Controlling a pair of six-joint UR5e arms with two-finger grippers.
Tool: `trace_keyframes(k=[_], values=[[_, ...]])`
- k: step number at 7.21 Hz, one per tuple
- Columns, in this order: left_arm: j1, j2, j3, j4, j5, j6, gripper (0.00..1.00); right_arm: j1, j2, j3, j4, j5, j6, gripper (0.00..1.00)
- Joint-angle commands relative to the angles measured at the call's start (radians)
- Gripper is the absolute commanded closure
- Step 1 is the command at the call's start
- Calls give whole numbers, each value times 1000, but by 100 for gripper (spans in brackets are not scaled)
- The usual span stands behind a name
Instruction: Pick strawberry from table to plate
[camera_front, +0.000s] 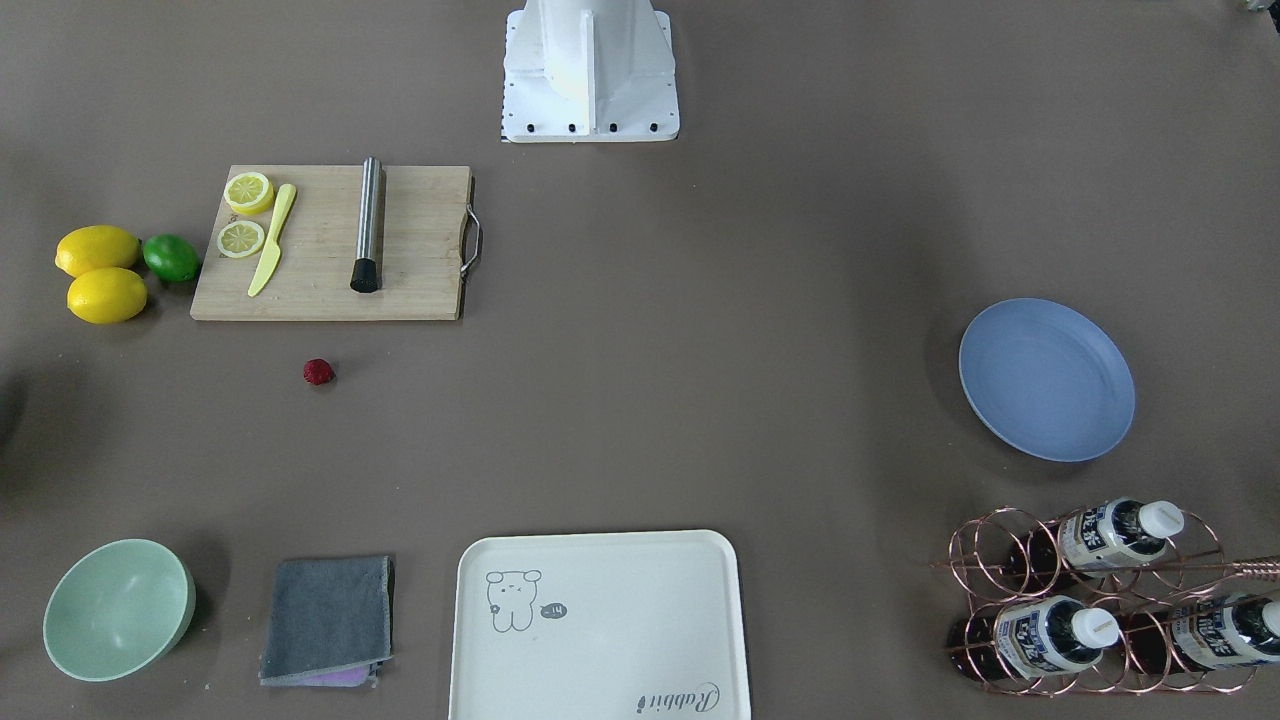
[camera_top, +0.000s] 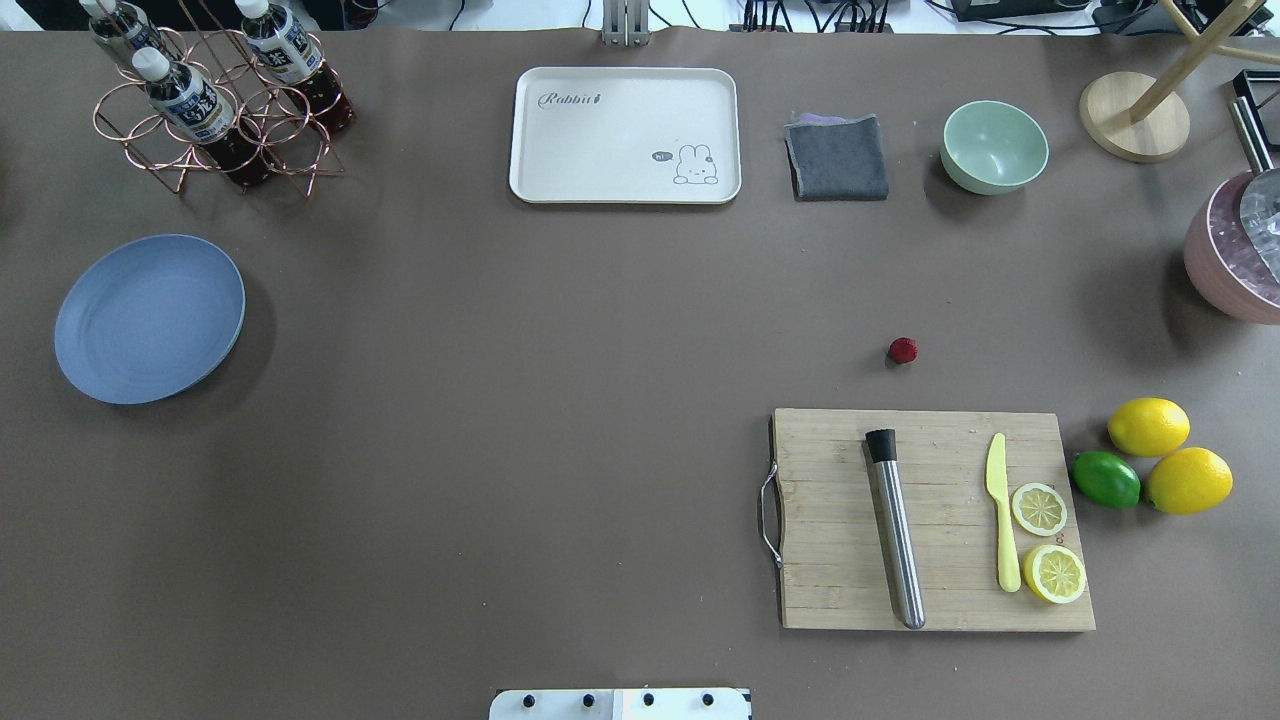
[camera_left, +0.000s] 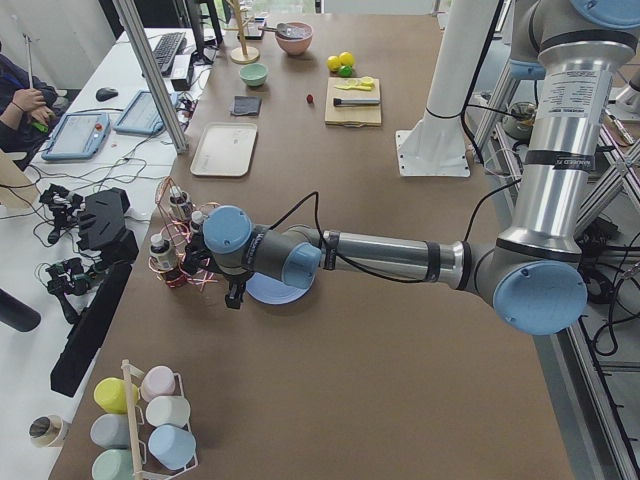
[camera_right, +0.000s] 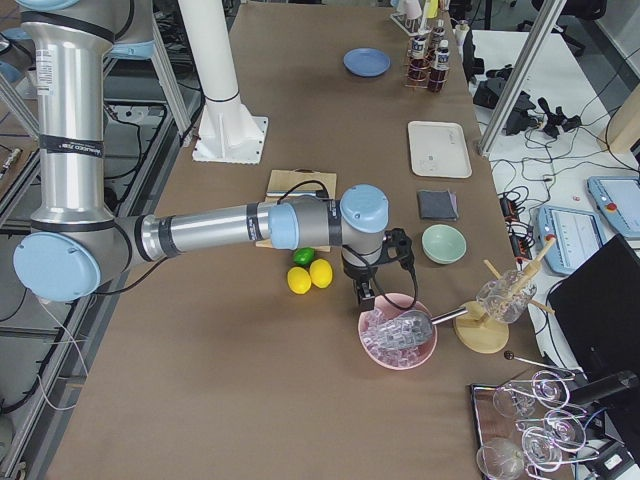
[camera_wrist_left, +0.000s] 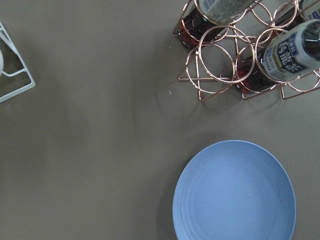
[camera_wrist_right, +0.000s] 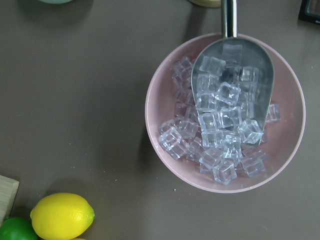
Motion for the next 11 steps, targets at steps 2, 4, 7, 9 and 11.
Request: trace_keyframes(k=[2, 4, 7, 9, 11], values=[[168, -9, 139, -276, 131, -152, 2, -163, 87, 53, 0, -73, 240, 0], [263, -18, 200, -400, 214, -250, 2, -237, 105, 49, 61, -91, 355, 0], [287, -32, 251, -431, 225, -254, 7, -344, 99, 24, 235, -154, 548, 0], [334, -30, 277, -478, 222, -257, 10, -349, 99, 23, 235, -156, 546, 0], [350, -32, 286, -506, 207, -289, 33, -349, 101, 23, 235, -156, 546, 0]])
